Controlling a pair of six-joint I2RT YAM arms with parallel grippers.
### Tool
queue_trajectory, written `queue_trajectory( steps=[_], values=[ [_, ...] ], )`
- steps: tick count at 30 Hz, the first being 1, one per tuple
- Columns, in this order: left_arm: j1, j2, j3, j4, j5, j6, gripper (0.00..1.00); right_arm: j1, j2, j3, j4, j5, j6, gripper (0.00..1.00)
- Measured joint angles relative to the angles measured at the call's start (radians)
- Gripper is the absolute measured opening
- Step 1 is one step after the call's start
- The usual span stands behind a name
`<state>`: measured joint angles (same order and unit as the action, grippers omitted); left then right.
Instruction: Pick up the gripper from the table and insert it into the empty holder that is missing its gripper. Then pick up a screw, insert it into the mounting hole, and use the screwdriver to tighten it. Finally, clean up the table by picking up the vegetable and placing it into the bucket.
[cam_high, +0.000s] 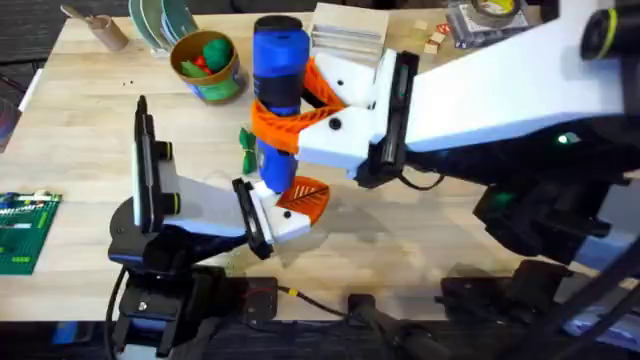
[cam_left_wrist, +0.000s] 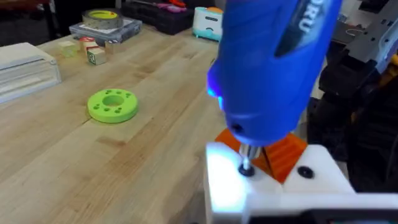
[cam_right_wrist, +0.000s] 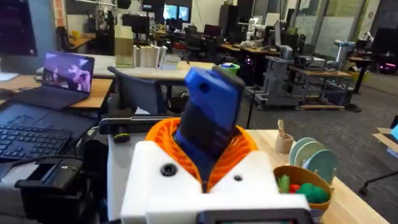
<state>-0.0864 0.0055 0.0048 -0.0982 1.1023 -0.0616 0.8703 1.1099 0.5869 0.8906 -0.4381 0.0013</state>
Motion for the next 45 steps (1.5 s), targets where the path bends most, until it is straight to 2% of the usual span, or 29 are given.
queue_trajectory(
  steps=[5, 8, 12, 16, 19, 23, 27, 31, 35, 40, 45],
  values=[
    [0.000, 0.000, 0.000, 0.000, 0.000, 0.000, 0.006, -0.006, 0.000, 0.000, 0.026, -0.001, 0.001, 0.026],
    [0.000, 0.000, 0.000, 0.000, 0.000, 0.000, 0.006, -0.035, 0.005, 0.000, 0.140, -0.004, 0.003, 0.026],
    [0.000, 0.000, 0.000, 0.000, 0.000, 0.000, 0.006, -0.112, 0.002, 0.003, 0.280, -0.004, 0.003, 0.026],
    [0.000, 0.000, 0.000, 0.000, 0.000, 0.000, 0.006, -0.198, 0.000, 0.003, 0.272, -0.004, 0.000, 0.026],
    [0.000, 0.000, 0.000, 0.000, 0.000, 0.000, 0.006, -0.278, 0.000, 0.005, 0.204, -0.007, -0.054, 0.026],
    [0.000, 0.000, 0.000, 0.000, 0.000, 0.000, 0.006, -0.425, 0.001, 0.024, -0.066, -0.003, -0.208, 0.026],
    [0.000, 0.000, 0.000, 0.000, 0.000, 0.000, 0.006, -0.565, 0.026, 0.056, -0.329, 0.078, -0.446, 0.026],
    [0.000, 0.000, 0.000, 0.000, 0.000, 0.000, 0.006, -0.665, 0.074, 0.088, -0.440, 0.203, -0.672, 0.026],
    [0.000, 0.000, 0.000, 0.000, 0.000, 0.000, 0.006, -0.713, 0.126, 0.105, -0.488, 0.315, -0.880, 0.026],
    [0.000, 0.000, 0.000, 0.000, 0.000, 0.000, 0.006, -0.720, 0.241, 0.106, -0.551, 0.437, -1.093, 0.026],
    [0.000, 0.000, 0.000, 0.000, 0.000, 0.000, 0.006, -0.720, 0.381, 0.106, -0.564, 0.505, -1.188, 0.026]
  ],
)
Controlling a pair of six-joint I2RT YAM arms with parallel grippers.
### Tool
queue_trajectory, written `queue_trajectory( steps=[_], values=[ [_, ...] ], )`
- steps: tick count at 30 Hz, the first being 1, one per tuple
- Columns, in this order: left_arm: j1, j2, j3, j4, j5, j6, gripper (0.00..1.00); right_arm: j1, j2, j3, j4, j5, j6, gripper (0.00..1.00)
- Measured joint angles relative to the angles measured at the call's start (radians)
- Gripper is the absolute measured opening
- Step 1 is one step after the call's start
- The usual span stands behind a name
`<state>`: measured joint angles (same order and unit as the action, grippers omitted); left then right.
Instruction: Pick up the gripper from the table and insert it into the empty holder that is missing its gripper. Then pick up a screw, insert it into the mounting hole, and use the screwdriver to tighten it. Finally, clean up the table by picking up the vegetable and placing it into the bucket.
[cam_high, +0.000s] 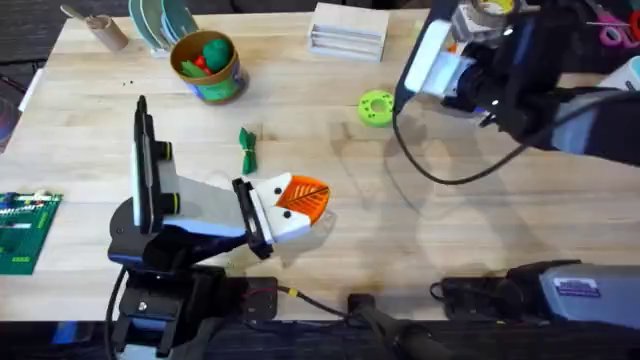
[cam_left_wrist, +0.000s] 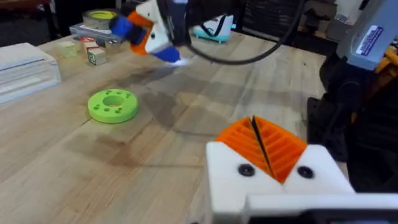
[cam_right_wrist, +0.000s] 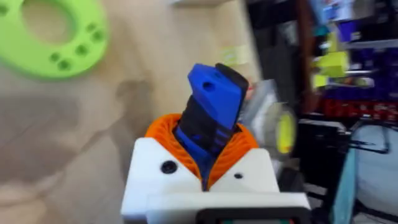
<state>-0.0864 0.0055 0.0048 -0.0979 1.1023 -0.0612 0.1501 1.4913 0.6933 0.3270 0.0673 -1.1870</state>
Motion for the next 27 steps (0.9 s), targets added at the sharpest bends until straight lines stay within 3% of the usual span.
queue_trajectory(
  steps=[9, 11, 16, 18, 27],
  values=[
    [0.000, 0.000, 0.000, 0.000, 0.000, 0.000, 0.006, 0.001, 0.122, 0.018, -0.064, 0.042, -0.072, 0.045],
    [0.000, 0.000, 0.000, 0.000, 0.000, 0.000, 0.006, 0.001, 0.125, 0.021, -0.090, 0.043, -0.073, 0.238],
    [0.000, 0.000, 0.000, 0.000, 0.000, 0.000, 0.006, -0.001, 0.123, 0.040, -0.102, 0.053, -0.075, 0.944],
    [0.000, 0.000, 0.000, 0.000, 0.000, 0.000, 0.006, -0.003, 0.121, 0.048, -0.110, 0.052, -0.069, 0.986],
    [0.000, 0.000, 0.000, 0.000, 0.000, 0.000, 0.006, 0.044, 0.121, 0.048, -0.117, 0.060, 0.042, 0.991]
  ],
)
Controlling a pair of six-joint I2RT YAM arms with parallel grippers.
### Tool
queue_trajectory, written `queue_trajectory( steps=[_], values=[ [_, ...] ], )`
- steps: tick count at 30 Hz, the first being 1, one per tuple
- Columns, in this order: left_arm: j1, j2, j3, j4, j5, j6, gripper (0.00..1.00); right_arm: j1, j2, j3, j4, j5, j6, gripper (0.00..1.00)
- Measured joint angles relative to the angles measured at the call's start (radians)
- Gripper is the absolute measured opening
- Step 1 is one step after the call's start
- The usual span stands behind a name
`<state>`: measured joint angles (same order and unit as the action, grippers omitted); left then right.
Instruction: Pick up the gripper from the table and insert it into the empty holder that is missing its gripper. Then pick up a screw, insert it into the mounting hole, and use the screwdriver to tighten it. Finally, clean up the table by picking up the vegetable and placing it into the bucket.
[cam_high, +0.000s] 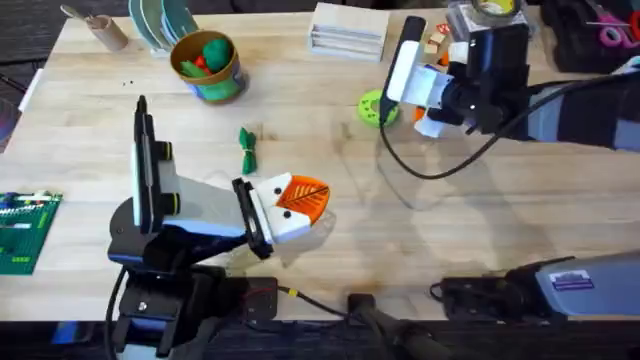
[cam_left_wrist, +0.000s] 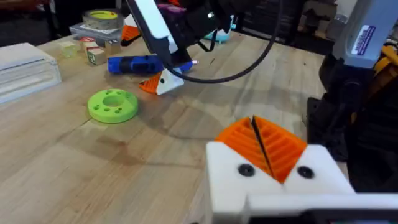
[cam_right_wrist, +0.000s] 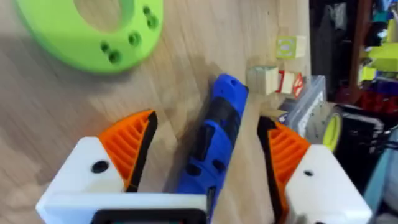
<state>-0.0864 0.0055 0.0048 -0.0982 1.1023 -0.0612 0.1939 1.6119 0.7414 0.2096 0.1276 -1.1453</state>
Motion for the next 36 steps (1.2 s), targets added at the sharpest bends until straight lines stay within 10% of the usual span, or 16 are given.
queue_trajectory(
  steps=[5, 12, 15, 21, 23, 30, 36],
  values=[
    [0.000, 0.000, 0.000, 0.000, 0.000, 0.000, 0.025, 0.022, -0.026, 0.000, -0.019, 0.004, 0.142, 0.992],
    [0.000, 0.000, 0.000, 0.000, 0.000, -0.002, 0.817, 0.021, -0.183, 0.000, -0.018, 0.007, 0.360, 0.991],
    [0.000, 0.000, 0.000, 0.000, 0.000, -0.003, 0.940, 0.021, -0.248, 0.000, -0.017, 0.006, 0.449, 0.991],
    [0.000, 0.000, 0.000, 0.000, 0.000, -0.006, 0.079, 0.032, -0.346, 0.000, -0.018, -0.004, 0.629, 0.991],
    [0.000, 0.000, 0.000, 0.000, 0.000, -0.003, 0.009, 0.039, -0.373, 0.000, -0.019, -0.042, 0.682, 0.991],
    [0.000, 0.000, 0.000, 0.000, -0.001, -0.003, 0.966, 0.046, -0.417, 0.000, -0.018, -0.339, 0.819, 0.991],
    [0.000, 0.000, 0.000, -0.001, -0.001, -0.003, 0.993, 0.048, -0.417, 0.000, -0.020, -0.460, 0.913, 0.992]
  ],
)
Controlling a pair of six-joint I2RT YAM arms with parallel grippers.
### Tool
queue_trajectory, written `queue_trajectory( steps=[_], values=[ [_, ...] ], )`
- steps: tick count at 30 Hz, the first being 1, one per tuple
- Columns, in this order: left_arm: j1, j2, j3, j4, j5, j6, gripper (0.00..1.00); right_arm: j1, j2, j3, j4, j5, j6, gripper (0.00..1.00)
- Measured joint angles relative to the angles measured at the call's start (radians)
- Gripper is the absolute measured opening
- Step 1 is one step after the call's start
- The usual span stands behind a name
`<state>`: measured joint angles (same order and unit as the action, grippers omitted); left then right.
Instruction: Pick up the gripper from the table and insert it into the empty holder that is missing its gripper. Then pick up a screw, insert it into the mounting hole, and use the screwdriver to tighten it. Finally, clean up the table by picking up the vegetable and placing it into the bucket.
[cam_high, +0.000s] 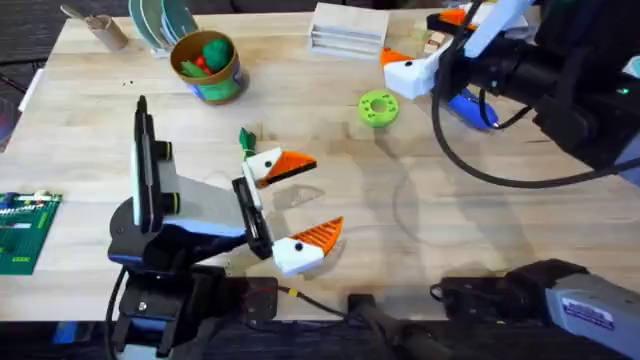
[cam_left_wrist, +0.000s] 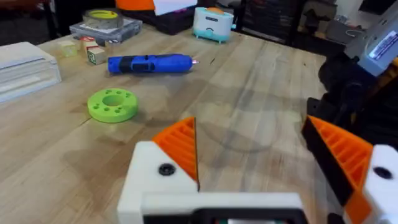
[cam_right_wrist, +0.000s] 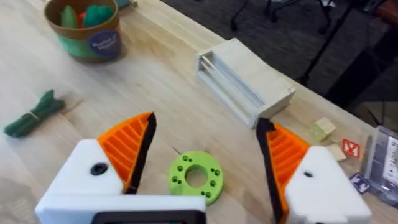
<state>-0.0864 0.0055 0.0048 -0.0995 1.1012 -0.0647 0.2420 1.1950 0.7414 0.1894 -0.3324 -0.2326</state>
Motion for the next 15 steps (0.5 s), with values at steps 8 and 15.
queue_trajectory(
  steps=[8, 15],
  values=[
    [0.000, 0.000, 0.004, 0.027, -0.087, -0.063, 0.992, 0.000, 0.000, 0.000, 0.000, -0.036, 0.035, 0.991],
    [0.000, 0.001, 0.198, -0.220, -0.287, -0.132, 0.993, 0.000, 0.000, 0.000, 0.000, -0.037, 0.043, 0.992]
  ],
)
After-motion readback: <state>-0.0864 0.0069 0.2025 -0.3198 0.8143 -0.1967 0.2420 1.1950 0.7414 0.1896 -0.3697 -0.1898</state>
